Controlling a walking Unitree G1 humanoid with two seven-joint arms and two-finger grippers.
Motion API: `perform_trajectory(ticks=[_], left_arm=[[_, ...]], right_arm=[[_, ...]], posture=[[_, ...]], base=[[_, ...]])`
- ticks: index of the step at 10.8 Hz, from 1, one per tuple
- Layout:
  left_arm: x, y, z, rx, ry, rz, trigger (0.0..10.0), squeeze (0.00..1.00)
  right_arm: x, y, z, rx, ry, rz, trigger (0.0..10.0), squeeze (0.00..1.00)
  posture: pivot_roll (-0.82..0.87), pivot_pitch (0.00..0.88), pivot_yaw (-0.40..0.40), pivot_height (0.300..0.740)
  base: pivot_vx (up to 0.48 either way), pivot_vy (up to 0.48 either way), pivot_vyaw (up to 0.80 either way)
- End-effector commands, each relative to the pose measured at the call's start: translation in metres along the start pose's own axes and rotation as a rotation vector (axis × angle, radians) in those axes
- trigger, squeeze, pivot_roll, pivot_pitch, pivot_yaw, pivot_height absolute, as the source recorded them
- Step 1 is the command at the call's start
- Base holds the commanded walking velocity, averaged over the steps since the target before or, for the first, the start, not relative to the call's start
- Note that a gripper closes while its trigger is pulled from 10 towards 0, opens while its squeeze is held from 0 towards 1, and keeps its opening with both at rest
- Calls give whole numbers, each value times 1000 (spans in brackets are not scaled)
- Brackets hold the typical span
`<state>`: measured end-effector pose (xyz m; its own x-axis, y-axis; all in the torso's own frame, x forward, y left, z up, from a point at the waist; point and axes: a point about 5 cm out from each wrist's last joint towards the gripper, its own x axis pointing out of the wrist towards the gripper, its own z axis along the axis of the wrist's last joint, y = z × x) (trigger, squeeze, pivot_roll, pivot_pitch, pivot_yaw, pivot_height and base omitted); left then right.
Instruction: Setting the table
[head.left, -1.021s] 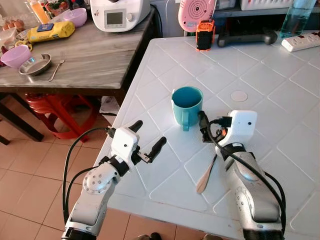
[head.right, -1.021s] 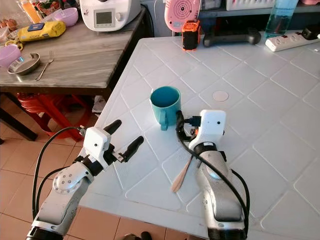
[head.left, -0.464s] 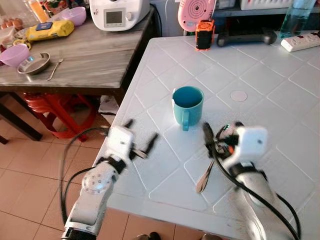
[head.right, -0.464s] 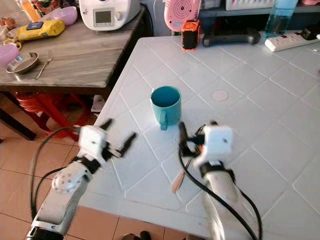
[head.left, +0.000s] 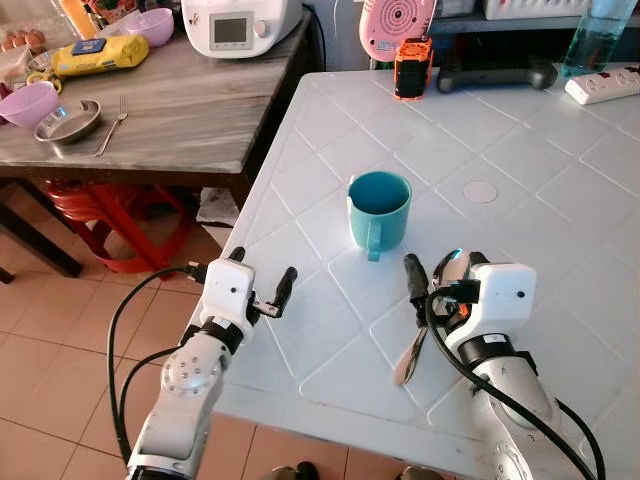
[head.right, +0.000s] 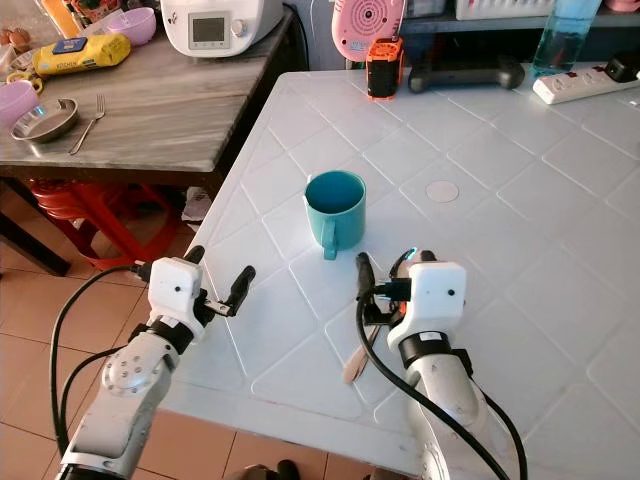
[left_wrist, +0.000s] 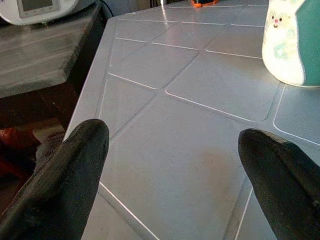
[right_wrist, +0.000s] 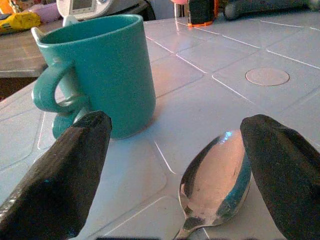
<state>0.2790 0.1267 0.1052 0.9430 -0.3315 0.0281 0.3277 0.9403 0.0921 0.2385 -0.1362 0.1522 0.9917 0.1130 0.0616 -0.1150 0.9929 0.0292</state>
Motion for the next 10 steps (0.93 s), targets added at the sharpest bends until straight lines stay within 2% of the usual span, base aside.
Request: perform_trajectory(ticks=[1, 9, 10], left_arm=[[-1, 6, 1, 22, 13, 40, 10000, 0], [2, 6, -2, 59, 52, 61, 10000, 0], [3, 6, -1, 61, 51, 60, 10000, 0]], right_arm=[[0, 6, 4, 6, -11, 23, 10000, 0], [2, 0, 0, 32, 9, -12, 10000, 0], [3, 0, -1, 33, 11, -13, 10000, 0]], posture=[[-173, 136, 133, 740], [-182, 135, 141, 740], [-180, 133, 142, 740]], base=[[0, 0, -556], [0, 0, 0], [-255, 0, 0]])
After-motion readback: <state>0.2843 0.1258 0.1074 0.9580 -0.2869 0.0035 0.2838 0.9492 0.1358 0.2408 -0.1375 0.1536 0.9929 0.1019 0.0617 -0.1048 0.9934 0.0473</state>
